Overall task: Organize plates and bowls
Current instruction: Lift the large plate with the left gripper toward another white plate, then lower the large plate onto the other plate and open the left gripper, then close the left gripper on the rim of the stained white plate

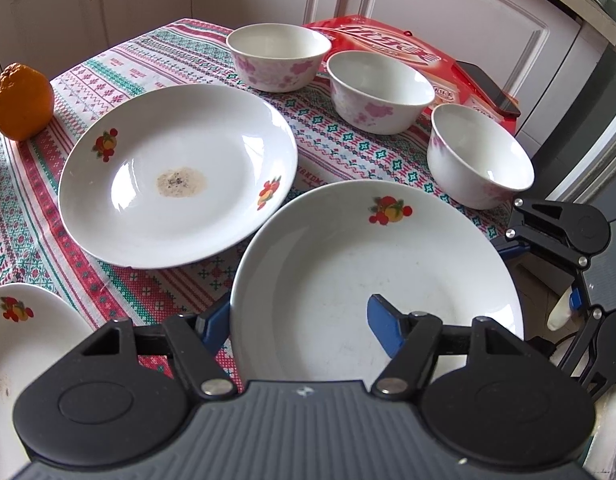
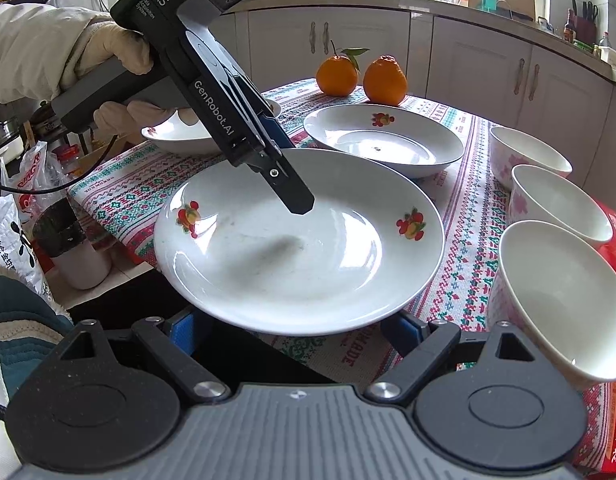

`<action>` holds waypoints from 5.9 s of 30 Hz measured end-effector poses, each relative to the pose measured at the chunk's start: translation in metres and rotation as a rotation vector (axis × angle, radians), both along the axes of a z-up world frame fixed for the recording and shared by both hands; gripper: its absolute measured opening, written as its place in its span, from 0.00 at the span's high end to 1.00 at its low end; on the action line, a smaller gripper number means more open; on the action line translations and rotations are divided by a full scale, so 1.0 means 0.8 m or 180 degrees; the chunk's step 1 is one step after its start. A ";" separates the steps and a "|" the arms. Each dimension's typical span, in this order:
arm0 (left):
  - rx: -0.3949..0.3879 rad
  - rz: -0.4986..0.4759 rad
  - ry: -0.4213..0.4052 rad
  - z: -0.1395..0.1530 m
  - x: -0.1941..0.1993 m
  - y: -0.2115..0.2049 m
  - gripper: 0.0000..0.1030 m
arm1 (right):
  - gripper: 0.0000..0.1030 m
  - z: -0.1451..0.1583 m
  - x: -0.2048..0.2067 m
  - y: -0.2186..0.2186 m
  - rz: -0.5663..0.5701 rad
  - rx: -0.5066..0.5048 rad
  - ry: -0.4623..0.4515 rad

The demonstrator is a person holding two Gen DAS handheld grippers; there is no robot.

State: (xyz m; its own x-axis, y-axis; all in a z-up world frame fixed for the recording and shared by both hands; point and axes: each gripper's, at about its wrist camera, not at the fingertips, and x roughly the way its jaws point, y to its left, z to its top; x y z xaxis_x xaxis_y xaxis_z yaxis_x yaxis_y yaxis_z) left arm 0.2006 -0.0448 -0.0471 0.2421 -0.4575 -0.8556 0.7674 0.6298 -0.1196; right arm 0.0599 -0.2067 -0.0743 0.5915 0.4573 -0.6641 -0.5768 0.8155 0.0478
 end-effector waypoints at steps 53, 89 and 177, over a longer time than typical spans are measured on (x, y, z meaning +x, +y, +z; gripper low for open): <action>-0.0229 0.1193 -0.0240 0.051 0.031 0.214 0.32 | 0.10 0.057 0.140 0.153 0.1176 -0.0094 0.0003; -0.0158 0.1493 -0.0047 0.008 0.056 0.255 0.31 | 0.09 0.049 0.171 0.192 0.1142 -0.0042 0.0336; 0.0038 0.0206 -0.0580 0.025 0.172 0.029 0.26 | 0.13 -0.008 0.192 0.060 -0.0972 -0.0148 0.0117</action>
